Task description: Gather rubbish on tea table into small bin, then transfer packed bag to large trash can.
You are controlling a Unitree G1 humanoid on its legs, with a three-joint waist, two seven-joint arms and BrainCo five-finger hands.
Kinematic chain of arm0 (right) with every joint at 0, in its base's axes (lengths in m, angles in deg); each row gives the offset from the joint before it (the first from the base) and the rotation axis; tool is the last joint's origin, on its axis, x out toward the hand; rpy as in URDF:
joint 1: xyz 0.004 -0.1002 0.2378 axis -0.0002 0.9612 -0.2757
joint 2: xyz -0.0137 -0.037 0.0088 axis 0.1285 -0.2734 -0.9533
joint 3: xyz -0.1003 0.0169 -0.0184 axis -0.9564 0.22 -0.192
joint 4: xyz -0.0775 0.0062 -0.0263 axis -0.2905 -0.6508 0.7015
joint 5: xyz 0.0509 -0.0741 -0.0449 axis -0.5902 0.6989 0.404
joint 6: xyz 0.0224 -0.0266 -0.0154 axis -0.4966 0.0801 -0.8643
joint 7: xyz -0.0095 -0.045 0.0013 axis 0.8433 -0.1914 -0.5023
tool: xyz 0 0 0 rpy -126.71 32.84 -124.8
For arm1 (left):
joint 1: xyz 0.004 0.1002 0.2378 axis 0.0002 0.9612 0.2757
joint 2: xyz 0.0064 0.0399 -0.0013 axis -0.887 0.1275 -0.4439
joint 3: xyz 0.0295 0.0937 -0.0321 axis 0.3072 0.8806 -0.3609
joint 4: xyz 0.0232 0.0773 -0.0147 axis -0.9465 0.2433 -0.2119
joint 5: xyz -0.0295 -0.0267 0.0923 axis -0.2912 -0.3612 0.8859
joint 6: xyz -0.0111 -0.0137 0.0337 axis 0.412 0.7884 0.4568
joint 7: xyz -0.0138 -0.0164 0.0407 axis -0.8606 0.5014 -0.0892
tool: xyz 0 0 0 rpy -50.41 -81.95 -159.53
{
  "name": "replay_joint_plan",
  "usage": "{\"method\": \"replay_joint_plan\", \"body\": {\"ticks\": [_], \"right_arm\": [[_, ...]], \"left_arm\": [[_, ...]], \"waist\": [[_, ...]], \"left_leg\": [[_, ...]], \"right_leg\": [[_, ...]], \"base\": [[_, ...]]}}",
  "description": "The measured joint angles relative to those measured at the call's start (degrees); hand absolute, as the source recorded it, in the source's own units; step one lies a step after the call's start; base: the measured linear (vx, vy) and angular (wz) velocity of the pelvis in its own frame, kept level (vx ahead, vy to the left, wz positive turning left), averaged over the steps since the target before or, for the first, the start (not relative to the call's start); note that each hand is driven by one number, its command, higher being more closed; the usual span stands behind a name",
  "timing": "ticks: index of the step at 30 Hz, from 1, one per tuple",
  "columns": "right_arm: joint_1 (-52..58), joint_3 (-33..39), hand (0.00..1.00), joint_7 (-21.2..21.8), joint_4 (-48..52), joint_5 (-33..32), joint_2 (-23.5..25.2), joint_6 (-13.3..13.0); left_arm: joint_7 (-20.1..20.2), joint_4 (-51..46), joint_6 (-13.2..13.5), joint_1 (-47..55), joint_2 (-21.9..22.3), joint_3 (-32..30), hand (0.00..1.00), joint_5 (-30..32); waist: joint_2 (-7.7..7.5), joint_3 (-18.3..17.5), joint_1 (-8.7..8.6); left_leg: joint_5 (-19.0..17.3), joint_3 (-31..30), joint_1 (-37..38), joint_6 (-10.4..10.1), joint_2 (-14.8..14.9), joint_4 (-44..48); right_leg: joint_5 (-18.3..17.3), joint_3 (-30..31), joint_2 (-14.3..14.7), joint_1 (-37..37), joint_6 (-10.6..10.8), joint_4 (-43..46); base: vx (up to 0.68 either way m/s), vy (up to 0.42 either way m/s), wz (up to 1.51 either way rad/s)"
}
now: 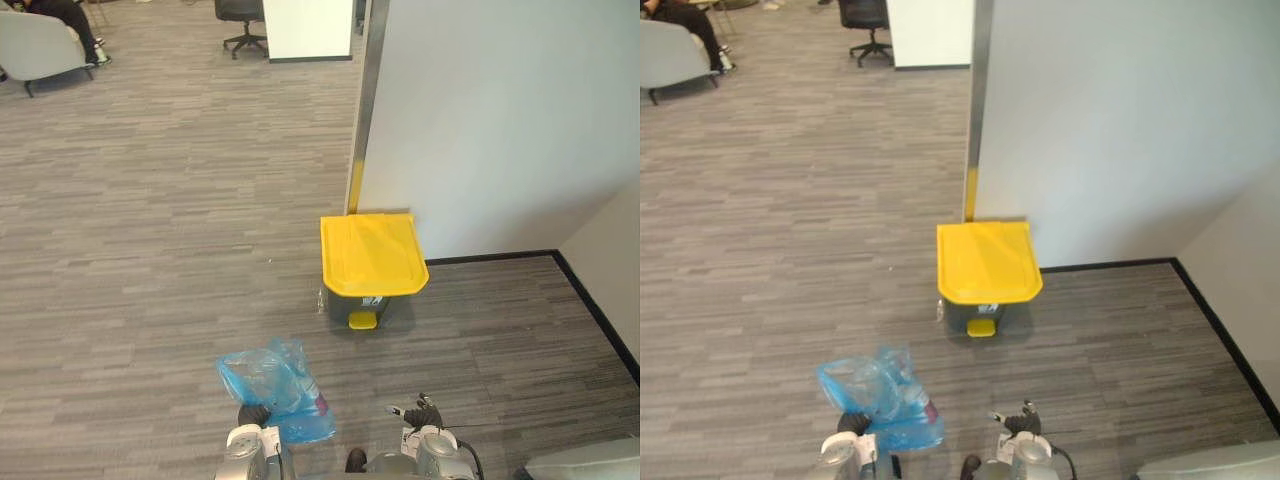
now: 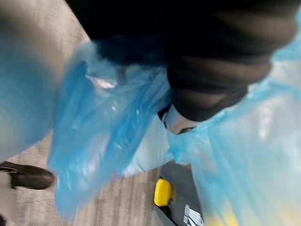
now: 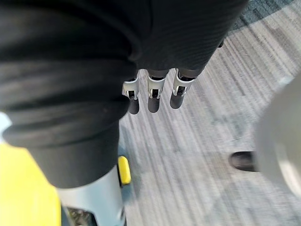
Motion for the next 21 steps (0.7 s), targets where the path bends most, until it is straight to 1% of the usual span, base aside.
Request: {"method": "replay_joint_plan", "body": {"ticks": [1,2,4,5,6,7,8,9,10,11,12,13,14,15,16,17,18,20,21], "right_arm": [[-0.01,0.18,0.0,-0.07,-0.17,0.01,-0.19,0.01],[0.25,-0.23,0.0,0.07,-0.57,0.06,-0.14,0.43],[1.28,0.09,0.0,-0.02,-0.26,0.09,-0.1,0.6],[1.48,0.21,0.0,-0.03,-0.26,0.12,-0.08,0.64],[1.56,0.18,0.0,-0.01,-0.21,0.15,-0.08,0.67],[1.68,-0.2,0.0,0.07,-0.17,0.15,-0.16,0.63],[2.09,-0.51,0.0,0.2,-0.15,0.18,-0.18,0.61],[2.36,-0.44,0.0,0.26,0.11,0.14,-0.29,0.7],[2.35,-0.23,0.0,0.28,0.1,0.2,-0.39,0.62],[2.35,-0.21,0.0,0.28,0.03,0.22,-0.43,0.63],[2.34,-0.21,0.0,0.33,-0.15,0.22,-0.58,0.65],[2.09,-0.06,0.0,0.34,-0.18,0.22,-0.62,0.61],[1.96,-0.06,0.0,0.35,-0.21,0.23,-0.64,0.6],[1.89,-0.07,0.0,0.37,-0.28,0.24,-0.63,0.57],[1.97,-0.07,0.0,0.38,-0.54,0.26,-0.61,0.56],[2.19,0.11,0.0,0.52,-0.91,0.21,-0.6,0.57],[1.02,1.1,0.0,0.4,-1.62,0.36,-1.77,0.44],[0.35,2.15,0.0,0.34,-2.38,0.36,-2.02,0.28],[0.2,2.44,0.0,0.34,-2.82,0.33,-1.81,0.26]], "left_arm": [[0.02,0.35,0.01,0.0,-0.01,-0.08,1.0,0.01],[-0.13,1.13,-0.04,-0.06,-0.08,-0.91,1.0,-0.02],[-0.18,1.42,-0.1,-0.66,0.19,-1.01,1.0,0.0],[-0.11,1.68,-0.12,-0.62,0.13,-0.3,1.0,0.05],[-0.13,2.0,-0.16,-0.48,0.11,-0.05,1.0,0.05],[-0.17,2.13,-0.2,-0.05,0.06,0.1,1.0,0.05],[-0.2,2.13,-0.22,0.06,-0.18,0.3,1.0,0.03],[-0.27,2.07,-0.22,0.0,-0.42,0.67,1.0,0.02],[-0.41,2.14,-0.25,-0.03,-0.67,0.65,1.0,0.01],[-0.7,2.16,-0.25,-0.03,-0.73,0.65,1.0,0.01],[-1.31,2.28,-0.24,-0.07,-0.81,0.64,1.0,0.01],[-1.31,2.61,-0.22,-0.21,-0.91,0.63,1.0,0.01],[-1.31,2.75,-0.22,-0.21,-0.95,0.62,1.0,0.03],[-1.29,3.48,-0.18,-0.25,-1.37,0.62,1.0,0.04],[-1.24,3.92,-0.19,-0.2,-1.72,0.67,1.0,0.05],[-1.29,4.6,-0.17,-0.52,-1.9,0.48,1.0,0.07],[-1.2,5.16,-0.21,-0.55,-1.21,-0.15,1.0,0.12],[-1.25,5.08,0.02,-0.71,-0.22,-1.05,1.0,0.71],[-1.19,5.09,0.02,-1.03,-0.21,-1.13,1.0,1.15]], "waist": [[0.68,-0.37,0.02],[-0.52,-1.04,0.15],[-2.14,-1.64,-0.07],[-2.37,-1.49,0.26],[-2.28,-1.45,0.39],[-2.08,-1.39,0.22],[-2.05,-1.39,0.02],[-2.11,-1.29,-0.16],[-2.01,-1.14,-0.35],[-2.14,-1.2,-0.39],[-2.34,-1.34,-0.5],[-2.26,-1.31,-0.73],[-2.2,-1.32,-0.77],[-2.14,-1.28,-1.19],[-2.76,-1.49,-1.39],[-3.45,-1.22,-1.53],[-1.09,-0.92,-1.15],[-0.21,-1.16,-0.95],[0.16,-1.38,-0.91]], "left_leg": [[6.99,-2.48,0.02,-1.77,-0.39,-4.93],[6.3,-0.87,1.21,-1.37,-1.33,-5.59],[4.95,1.99,3.05,-0.06,-3.44,-7.25],[3.77,3.81,4.73,0.5,-4.05,-7.98],[3.25,4.94,6.06,0.83,-4.31,-8.56],[1.93,5.98,8.12,1.07,-4.78,-9.47],[1.19,6.76,9.46,1.52,-5.16,-10.1],[0.73,6.93,10.67,1.66,-5.46,-10.56],[0.04,7.02,12.3,2.28,-5.79,-11.26],[-0.14,7.03,13.05,2.33,-5.79,-11.51],[-0.28,7.03,14.91,2.14,-5.71,-12.74],[-0.41,6.85,16.42,2.01,-5.41,-14.01],[-0.36,6.85,17.02,1.91,-5.28,-14.44],[-0.44,6.1,18.22,1.52,-4.88,-15.26],[-0.68,5.03,18.48,1.11,-5.45,-15.17],[-1.45,3.64,19.59,-0.01,-6.08,-14.91],[-1.73,2.24,19.93,-0.43,-4.39,-14.43],[-1.25,0.89,20.01,-0.15,-3.94,-14.45],[-0.6,0.68,20.07,-0.41,-3.63,-14.46]], "right_leg": [[-1.05,1.47,0.32,0.04,1.84,0.24],[-1.32,3.24,-0.84,0.19,2.75,0.51],[-2.25,4.27,-3.94,-0.28,4.5,2.18],[-2.74,5.14,-5.02,-1.33,5.35,5.52],[-2.77,5.74,-5.46,-2.48,5.52,8.75],[-2.5,5.94,-6.18,-5.38,6.01,15.94],[-1.51,5.68,-7.18,-8.46,7.06,22.69],[-0.81,5.25,-7.68,-10.84,7.3,26.94],[-2.25,3.91,-8.49,-12.72,7.01,31.09],[-3.18,3.16,-8.58,-13.11,6.89,31.6],[-4.83,1.07,-8.63,-14.17,6.55,31.29],[-5.25,-1.04,-8.23,-15.36,6.12,29.14],[-5.12,-1.65,-7.82,-16.17,5.92,27.55],[-2.53,-2.57,-5.78,-17.32,4.29,18.98],[2.17,-1.97,-4.9,-16.8,3.4,12.58],[5.49,-1.54,-4.5,-15.54,0.39,9.36],[6.3,-1.86,-3.11,-14.25,0.02,9.17],[5.75,-1.81,-2.35,-13.87,-0.58,8.53],[5.01,-1.78,-1.92,-13.77,-0.69,8.3]], "base": [[0.31,0.216,-0.62],[0.36,0.266,-0.53],[0.33,0.271,-0.44],[0.2,0.218,-0.62],[0.17,0.207,-0.72],[0.14,0.199,-0.58],[0.16,0.184,-0.41],[0.19,0.138,-0.17],[0.2,0.073,-0.06],[0.25,0.052,0.05],[0.27,-0.002,0.2],[0.27,-0.024,0.21],[0.37,-0.088,0.29],[0.33,-0.1,0.3],[0.44,-0.14,0.4],[0.36,-0.105,0.12],[0.34,-0.096,0.01],[0.23,-0.088,-0.18],[0.27,-0.116,-0.07]]}}
